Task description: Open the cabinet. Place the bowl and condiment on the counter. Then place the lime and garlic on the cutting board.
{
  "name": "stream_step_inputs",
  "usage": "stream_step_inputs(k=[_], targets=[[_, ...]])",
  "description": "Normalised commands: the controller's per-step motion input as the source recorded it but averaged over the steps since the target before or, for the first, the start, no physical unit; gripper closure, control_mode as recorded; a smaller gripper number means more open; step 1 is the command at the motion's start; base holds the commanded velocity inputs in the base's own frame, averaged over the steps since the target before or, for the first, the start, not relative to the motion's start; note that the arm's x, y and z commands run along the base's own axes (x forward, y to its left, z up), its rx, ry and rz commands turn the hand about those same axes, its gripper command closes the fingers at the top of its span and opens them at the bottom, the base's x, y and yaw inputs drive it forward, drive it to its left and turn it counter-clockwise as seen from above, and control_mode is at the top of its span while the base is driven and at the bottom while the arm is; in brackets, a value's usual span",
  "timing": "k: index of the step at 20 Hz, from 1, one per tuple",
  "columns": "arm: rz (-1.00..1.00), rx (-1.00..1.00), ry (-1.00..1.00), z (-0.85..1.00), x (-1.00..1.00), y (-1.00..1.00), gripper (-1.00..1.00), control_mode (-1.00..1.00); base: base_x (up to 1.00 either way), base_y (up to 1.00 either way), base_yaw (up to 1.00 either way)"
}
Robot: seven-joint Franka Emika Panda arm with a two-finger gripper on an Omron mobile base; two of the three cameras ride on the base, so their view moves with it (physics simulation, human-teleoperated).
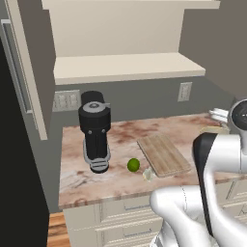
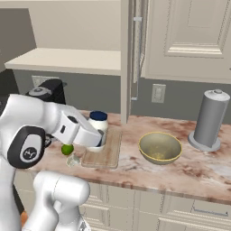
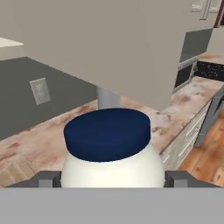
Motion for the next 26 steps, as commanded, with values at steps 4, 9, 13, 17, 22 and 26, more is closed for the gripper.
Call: stream_step_inputs(k=[4,9,13,17,22,26], targets=[[0.06,0.01,-0.09,-0.14,0.00,-0.23,1.00,-1.00,0.00,0.00,0.00],[0.09,0.03,-0.09,-0.10,-0.01,-0.26,1.00,-1.00,0.00,0.00,0.00],[0.10,0.02,-0.04,-0.11,-0.05,-0.23,1.00,-1.00,0.00,0.00,0.00],[0.11,0.00,0.00,-0.17,-0.08,-0.19,1.00,-1.00,0.00,0.00,0.00],[0.12,0.00,0.00,-0.16,-0.08,-0.19,1.00,-1.00,0.00,0.00,0.00],[0.12,0.00,-0.03,-0.11,-0.22,-0.16,1.00,-1.00,0.00,0.00,0.00]])
